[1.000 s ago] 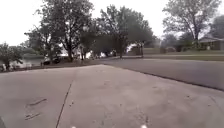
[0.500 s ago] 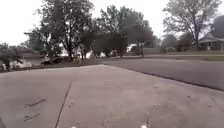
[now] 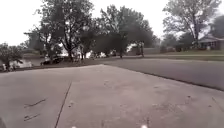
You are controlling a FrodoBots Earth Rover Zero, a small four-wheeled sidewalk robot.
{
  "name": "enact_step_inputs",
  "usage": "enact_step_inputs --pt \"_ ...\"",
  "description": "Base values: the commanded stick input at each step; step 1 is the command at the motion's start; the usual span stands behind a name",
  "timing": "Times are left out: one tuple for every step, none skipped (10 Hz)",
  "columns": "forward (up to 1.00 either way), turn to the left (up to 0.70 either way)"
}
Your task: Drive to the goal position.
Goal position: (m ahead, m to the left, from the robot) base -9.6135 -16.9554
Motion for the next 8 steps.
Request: enact_step_inputs --pt "0.07 0.00" --pt "0.07 0.00" --pt "0.06 0.00" --pt "0.07 0.00" --pt "0.07 0.00" --pt "0.06 0.00" --pt "0.06 0.00" --pt "0.06 0.00"
